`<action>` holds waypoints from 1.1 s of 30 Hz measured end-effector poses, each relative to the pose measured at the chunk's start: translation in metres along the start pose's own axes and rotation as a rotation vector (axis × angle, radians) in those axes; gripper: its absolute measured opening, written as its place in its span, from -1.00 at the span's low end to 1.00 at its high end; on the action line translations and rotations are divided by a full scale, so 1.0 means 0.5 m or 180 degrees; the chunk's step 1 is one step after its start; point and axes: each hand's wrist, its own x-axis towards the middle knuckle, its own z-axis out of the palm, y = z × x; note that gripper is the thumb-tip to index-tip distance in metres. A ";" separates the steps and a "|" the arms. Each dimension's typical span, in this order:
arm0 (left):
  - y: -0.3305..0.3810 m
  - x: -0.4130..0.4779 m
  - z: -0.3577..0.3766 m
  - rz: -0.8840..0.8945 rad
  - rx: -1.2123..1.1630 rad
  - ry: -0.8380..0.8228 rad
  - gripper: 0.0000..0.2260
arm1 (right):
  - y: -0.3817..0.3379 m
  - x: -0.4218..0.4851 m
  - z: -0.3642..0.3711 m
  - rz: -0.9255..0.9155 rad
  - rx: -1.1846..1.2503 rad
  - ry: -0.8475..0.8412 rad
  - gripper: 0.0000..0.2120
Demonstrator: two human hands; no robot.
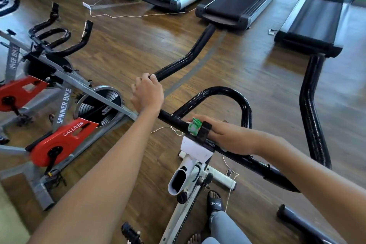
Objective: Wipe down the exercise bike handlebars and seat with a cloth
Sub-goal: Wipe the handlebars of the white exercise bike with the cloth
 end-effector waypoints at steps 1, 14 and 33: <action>0.001 0.001 0.000 -0.0002 0.0006 -0.0002 -0.63 | 0.002 0.002 0.005 -0.0024 -0.0093 0.0107 -0.60; 0.001 0.003 0.003 0.0000 0.0054 -0.0103 -0.63 | -0.022 0.019 -0.003 -0.0146 -0.0376 0.0318 -0.57; -0.018 0.064 -0.057 -0.0515 -0.1152 -0.0784 -0.65 | -0.031 0.135 -0.082 -0.2166 -0.2598 -0.0467 -0.54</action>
